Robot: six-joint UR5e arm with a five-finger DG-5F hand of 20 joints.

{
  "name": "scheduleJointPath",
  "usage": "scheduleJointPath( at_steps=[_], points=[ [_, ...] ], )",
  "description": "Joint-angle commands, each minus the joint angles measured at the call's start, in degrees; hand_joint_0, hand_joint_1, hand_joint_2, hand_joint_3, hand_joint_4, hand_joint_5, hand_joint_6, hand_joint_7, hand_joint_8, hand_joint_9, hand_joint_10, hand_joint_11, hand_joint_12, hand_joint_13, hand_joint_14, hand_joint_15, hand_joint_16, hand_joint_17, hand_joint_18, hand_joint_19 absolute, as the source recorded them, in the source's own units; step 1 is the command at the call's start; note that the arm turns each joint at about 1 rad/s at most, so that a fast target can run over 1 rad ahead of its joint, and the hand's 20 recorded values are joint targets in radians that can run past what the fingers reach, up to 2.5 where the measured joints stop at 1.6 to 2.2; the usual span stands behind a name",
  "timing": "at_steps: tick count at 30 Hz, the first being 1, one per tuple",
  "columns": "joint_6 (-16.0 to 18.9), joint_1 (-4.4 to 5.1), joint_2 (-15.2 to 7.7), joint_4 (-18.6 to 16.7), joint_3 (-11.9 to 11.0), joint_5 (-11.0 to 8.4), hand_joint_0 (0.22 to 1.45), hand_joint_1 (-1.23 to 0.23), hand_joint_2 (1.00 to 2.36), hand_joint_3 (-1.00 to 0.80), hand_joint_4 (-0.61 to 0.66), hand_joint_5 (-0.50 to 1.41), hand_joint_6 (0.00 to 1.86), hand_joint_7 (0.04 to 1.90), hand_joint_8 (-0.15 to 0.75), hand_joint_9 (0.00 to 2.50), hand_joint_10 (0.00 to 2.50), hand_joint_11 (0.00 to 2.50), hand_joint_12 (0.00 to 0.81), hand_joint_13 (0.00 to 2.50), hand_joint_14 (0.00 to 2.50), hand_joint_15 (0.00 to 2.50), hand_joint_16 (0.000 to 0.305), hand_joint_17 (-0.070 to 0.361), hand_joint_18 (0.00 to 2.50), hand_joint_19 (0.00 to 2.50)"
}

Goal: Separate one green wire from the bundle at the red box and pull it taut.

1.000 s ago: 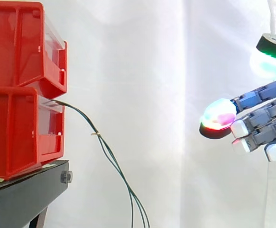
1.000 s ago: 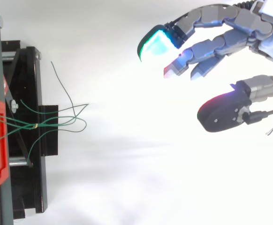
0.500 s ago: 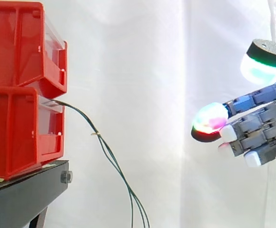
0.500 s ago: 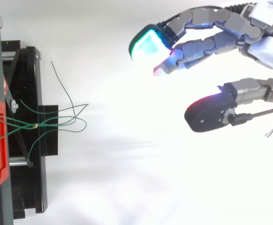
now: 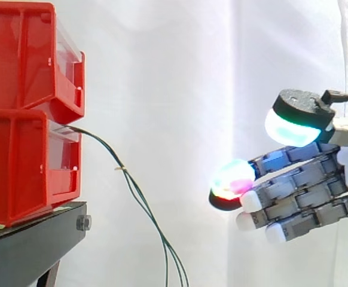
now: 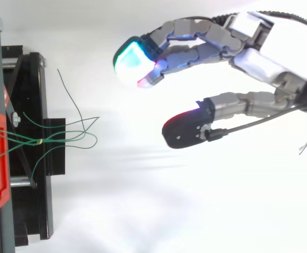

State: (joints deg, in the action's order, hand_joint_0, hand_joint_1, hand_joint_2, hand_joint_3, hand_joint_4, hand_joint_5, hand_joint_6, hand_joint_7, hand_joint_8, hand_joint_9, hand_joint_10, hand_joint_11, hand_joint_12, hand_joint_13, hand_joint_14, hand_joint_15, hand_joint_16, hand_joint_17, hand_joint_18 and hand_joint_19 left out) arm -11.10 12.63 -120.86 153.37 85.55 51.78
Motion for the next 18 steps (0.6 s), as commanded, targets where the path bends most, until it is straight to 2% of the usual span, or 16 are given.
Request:
scheduleJointPath(
  at_steps=[1, 6, 11, 12, 18],
  points=[
    [-0.2, -0.15, -1.0, 0.3, -1.4, 0.25, 0.54, -0.80, 1.00, -0.50, 0.21, -0.20, 0.50, 0.78, 0.265, 0.67, 0.01, 0.43, 0.412, 0.48, 0.01, 0.19, 0.068, 0.154, 0.52, 0.28],
    [-2.2, -0.15, -1.2, 0.3, -2.4, 0.34, 0.53, -0.78, 1.00, -0.50, 0.22, -0.20, 0.50, 0.78, 0.268, 0.68, 0.02, 0.43, 0.414, 0.49, 0.01, 0.20, 0.067, 0.151, 0.53, 0.30],
    [-1.0, -0.33, -4.6, -0.3, -4.9, 1.13, 0.53, -0.75, 1.00, -0.50, 0.23, -0.19, 0.50, 0.78, 0.270, 0.70, 0.01, 0.43, 0.416, 0.51, 0.01, 0.21, 0.066, 0.148, 0.53, 0.31],
    [1.3, -0.33, -7.6, 1.3, -8.7, 2.19, 0.53, -0.74, 1.00, -0.50, 0.23, -0.19, 0.50, 0.78, 0.271, 0.71, 0.01, 0.43, 0.417, 0.51, 0.01, 0.20, 0.066, 0.148, 0.54, 0.31],
    [-1.5, 0.02, -7.7, 1.6, -10.0, 2.01, 0.52, -0.73, 1.00, -0.50, 0.25, -0.19, 0.50, 0.79, 0.275, 0.73, 0.01, 0.44, 0.418, 0.52, 0.01, 0.21, 0.065, 0.147, 0.54, 0.32]
  ],
)
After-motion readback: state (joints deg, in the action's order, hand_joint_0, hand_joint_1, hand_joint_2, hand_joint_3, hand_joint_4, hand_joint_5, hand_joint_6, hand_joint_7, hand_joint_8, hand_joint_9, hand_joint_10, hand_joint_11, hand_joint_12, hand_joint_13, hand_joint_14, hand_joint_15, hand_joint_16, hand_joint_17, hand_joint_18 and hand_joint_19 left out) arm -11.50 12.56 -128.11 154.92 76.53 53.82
